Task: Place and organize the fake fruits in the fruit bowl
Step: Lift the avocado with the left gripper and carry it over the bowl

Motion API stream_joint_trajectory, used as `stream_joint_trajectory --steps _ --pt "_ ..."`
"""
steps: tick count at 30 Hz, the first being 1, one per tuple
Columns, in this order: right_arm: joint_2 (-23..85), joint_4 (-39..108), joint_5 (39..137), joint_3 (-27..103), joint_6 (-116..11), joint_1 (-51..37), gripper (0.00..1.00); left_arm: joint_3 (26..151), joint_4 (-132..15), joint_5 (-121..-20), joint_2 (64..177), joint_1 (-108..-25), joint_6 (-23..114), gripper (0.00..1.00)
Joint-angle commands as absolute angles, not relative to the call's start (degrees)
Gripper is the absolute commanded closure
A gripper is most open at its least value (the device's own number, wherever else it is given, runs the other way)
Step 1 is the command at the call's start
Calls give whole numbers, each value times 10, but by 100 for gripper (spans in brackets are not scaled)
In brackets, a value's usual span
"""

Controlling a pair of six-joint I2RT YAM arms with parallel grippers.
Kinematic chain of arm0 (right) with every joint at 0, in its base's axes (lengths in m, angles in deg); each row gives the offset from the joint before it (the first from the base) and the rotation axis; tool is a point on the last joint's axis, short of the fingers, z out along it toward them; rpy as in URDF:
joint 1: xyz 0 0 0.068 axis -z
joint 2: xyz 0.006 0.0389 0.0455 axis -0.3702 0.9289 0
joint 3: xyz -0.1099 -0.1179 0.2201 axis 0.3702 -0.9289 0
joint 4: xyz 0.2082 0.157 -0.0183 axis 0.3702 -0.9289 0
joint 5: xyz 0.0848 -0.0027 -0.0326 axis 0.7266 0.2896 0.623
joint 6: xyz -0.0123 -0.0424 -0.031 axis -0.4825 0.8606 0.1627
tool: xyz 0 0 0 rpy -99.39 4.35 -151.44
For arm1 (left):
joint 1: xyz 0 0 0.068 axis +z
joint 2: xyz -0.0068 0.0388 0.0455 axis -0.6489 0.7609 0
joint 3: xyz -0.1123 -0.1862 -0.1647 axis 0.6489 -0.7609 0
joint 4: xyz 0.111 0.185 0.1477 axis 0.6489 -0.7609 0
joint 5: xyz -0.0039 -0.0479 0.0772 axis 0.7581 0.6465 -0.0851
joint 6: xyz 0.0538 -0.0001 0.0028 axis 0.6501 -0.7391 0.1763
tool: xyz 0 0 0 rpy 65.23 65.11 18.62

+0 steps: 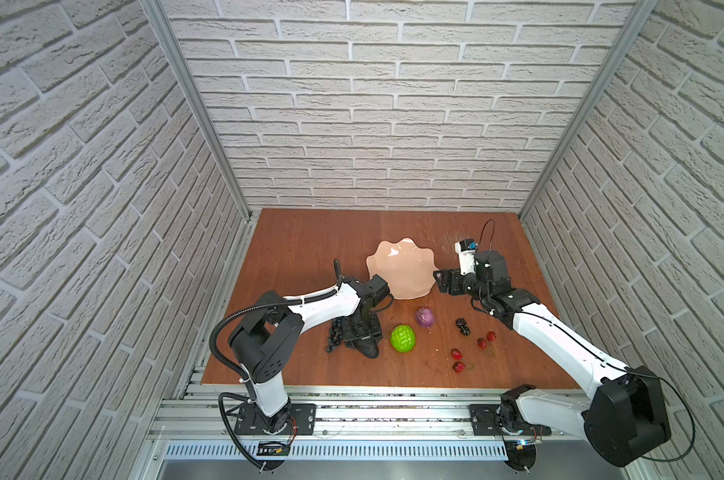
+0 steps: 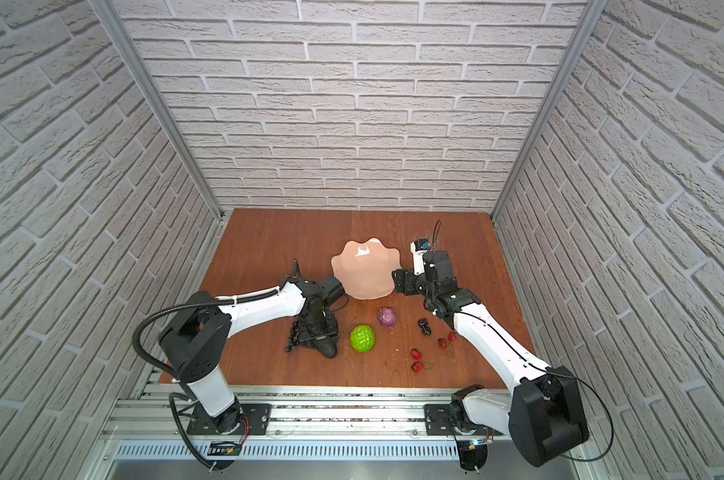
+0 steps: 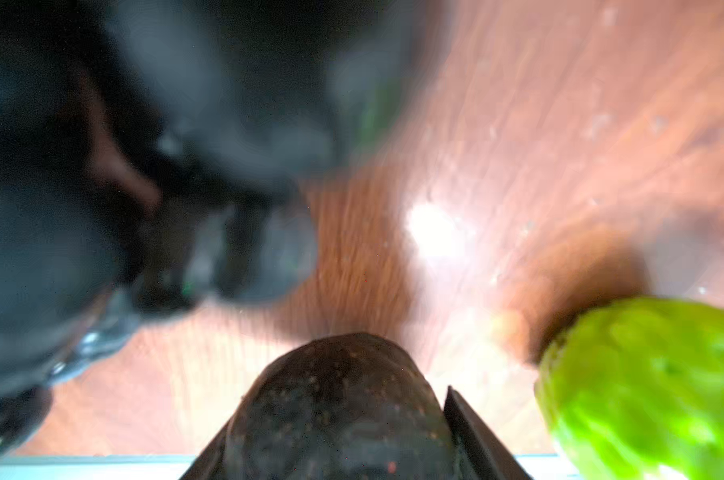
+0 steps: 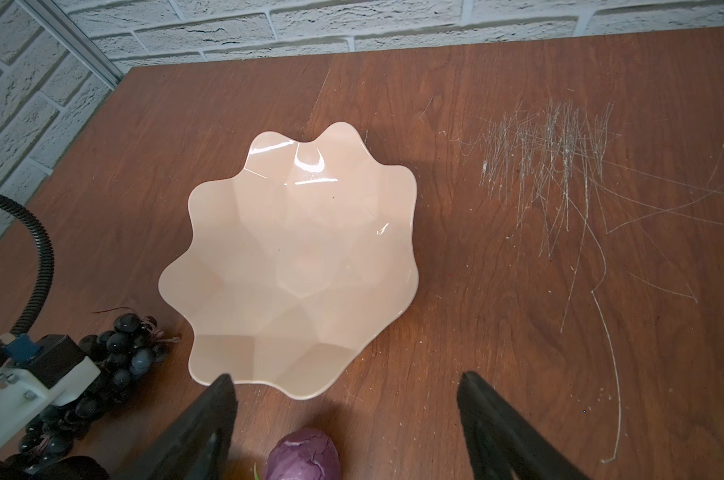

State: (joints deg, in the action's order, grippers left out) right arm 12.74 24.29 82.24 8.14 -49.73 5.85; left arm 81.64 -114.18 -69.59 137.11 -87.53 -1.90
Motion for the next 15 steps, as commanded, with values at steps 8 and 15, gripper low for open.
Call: stream_joint_trajectory --steps 8,15 --pt "115 245 820 103 -512 56 16 879 -1254 -757 1302 -895 56 66" --pt "112 215 824 126 -512 56 16 981 -1245 -716 1315 -837 149 66"
